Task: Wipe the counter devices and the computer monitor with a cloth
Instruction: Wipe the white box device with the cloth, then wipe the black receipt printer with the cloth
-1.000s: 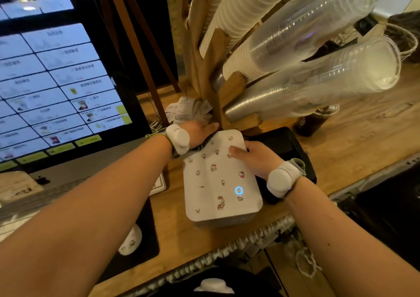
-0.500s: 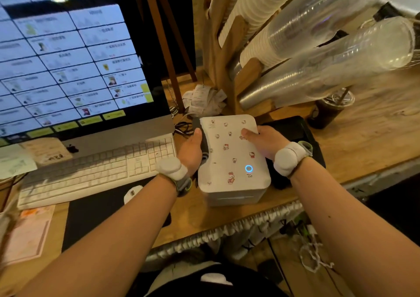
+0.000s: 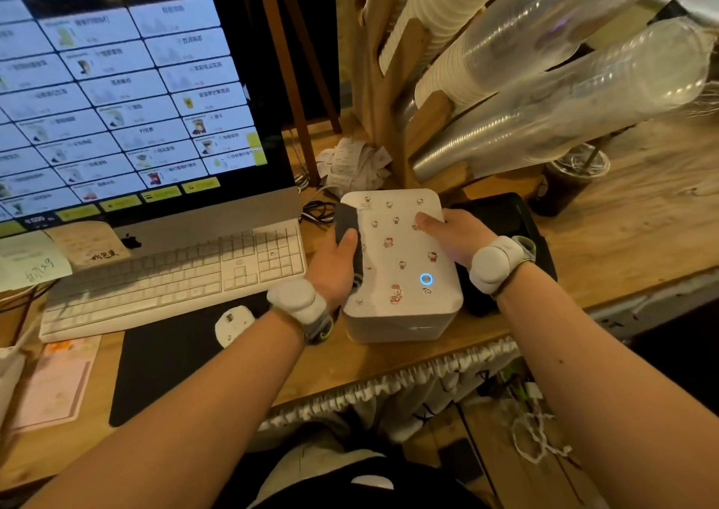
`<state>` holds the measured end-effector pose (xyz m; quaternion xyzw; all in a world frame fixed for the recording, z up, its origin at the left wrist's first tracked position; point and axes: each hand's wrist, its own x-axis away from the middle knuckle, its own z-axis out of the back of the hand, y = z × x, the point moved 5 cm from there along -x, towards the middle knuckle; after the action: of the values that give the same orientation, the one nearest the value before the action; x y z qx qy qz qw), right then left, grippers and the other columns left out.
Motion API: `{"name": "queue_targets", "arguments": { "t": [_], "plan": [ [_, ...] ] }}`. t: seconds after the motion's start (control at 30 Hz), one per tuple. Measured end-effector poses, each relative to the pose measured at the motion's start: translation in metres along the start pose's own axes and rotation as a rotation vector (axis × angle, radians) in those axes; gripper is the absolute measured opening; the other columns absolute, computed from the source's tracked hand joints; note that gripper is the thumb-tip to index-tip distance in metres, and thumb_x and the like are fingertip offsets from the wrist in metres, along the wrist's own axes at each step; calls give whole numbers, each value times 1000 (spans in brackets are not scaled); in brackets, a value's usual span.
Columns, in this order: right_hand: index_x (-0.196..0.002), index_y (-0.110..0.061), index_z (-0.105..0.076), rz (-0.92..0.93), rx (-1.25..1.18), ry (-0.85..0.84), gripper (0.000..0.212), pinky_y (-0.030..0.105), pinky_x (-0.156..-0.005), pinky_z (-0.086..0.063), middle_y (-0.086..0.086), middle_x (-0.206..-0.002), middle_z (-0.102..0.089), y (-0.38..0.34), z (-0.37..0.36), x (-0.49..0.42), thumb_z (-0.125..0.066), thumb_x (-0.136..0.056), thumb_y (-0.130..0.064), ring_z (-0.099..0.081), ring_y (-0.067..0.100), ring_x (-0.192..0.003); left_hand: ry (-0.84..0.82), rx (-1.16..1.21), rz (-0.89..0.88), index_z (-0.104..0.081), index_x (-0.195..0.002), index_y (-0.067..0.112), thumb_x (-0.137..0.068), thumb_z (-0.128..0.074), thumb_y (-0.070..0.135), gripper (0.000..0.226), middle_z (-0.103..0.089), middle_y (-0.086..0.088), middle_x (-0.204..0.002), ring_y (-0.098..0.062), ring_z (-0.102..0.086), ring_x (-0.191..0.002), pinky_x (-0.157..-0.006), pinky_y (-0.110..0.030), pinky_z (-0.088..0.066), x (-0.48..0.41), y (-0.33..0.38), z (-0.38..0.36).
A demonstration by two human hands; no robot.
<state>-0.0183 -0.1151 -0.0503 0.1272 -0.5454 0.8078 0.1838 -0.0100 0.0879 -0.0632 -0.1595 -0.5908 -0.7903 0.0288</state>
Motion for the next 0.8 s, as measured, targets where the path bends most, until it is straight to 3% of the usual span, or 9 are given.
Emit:
{"name": "queue_targets", "arguments": {
  "t": [0.07, 0.13, 0.27, 0.3, 0.37, 0.47, 0.6, 0.7, 0.8],
  "plan": [
    [-117, -20, -62, -7, -19, 3, 32, 25, -65, -50, -2, -104, -72, 1, -3, -1, -51, -98, -44, -70, 15, -86, 14, -120, -111, -28, -152, 22, -104, -36, 37, 51, -47, 1, -147, -21, -50, -130, -106, -34, -42, -23, 12, -2],
    [-116, -20, -62, -3, -38, 27, 33, 27, -68, -52, -1, -104, -73, 3, 1, 0, -52, -97, -45, -70, 16, -86, 31, -333, -202, -16, -156, 24, -104, -37, 36, 57, -28, -2, -159, -25, -30, -145, -118, -43, -29, -42, 23, -7],
    [-120, -20, -60, 15, -130, 47, 34, 17, -53, -52, -5, -95, -72, 7, -3, 4, -51, -97, -45, -70, 10, -77, 42, -972, -443, -23, -154, 14, -104, -30, 36, 55, -20, -3, -162, -28, -7, -151, -123, -44, -9, -58, 54, -23],
    [-120, -19, -60, 18, -99, 59, 37, 18, -56, -53, -4, -96, -71, 7, -3, 6, -48, -98, -46, -69, 12, -79, 14, -1063, -500, -23, -154, 16, -104, -27, 39, 56, -20, -1, -162, -27, -6, -151, -123, -44, -6, -59, 60, -33],
    [-120, -16, -62, -2, -17, 116, 45, 31, -77, -54, 4, -104, -70, 4, -3, 6, -40, -100, -50, -67, 21, -92, -81, -1168, -545, -19, -155, 18, -104, -24, 41, 57, -16, 1, -163, -21, -6, -152, -123, -40, -1, -61, 66, -53],
    [-125, -2, -60, -61, -139, 224, 57, 50, -102, -46, 22, -121, -64, 8, 12, 7, -36, -101, -47, -60, 39, -112, -202, -1223, -632, -14, -157, 19, -104, -25, 40, 58, -10, 3, -164, -16, -4, -152, -122, -36, -1, -46, 72, -86],
    [-119, -15, -66, -129, -461, 286, 51, 50, -100, -50, 12, -112, -70, 30, 27, 13, -52, -87, -52, -66, 31, -104, -383, -1176, -800, -25, -154, 22, -104, -29, 37, 53, -17, 5, -163, -13, -6, -151, -121, -34, -2, -15, 68, -110],
    [-115, -12, -68, -107, -491, 203, 34, 47, -96, -54, 14, -112, -70, 34, 27, 33, -58, -93, -35, -68, 29, -103, -425, -1065, -722, -38, -149, 22, -104, -34, 35, 47, -26, 1, -161, -14, -15, -150, -121, -31, -5, 2, 69, -112],
    [-112, -9, -71, -107, -521, 164, 29, 46, -93, -56, 16, -109, -72, 43, 31, 47, -60, -93, -29, -70, 29, -101, -455, -1028, -669, -44, -146, 23, -104, -36, 34, 44, -34, 0, -157, -20, -23, -147, -121, -34, -13, 16, 71, -117]
  ]
}}
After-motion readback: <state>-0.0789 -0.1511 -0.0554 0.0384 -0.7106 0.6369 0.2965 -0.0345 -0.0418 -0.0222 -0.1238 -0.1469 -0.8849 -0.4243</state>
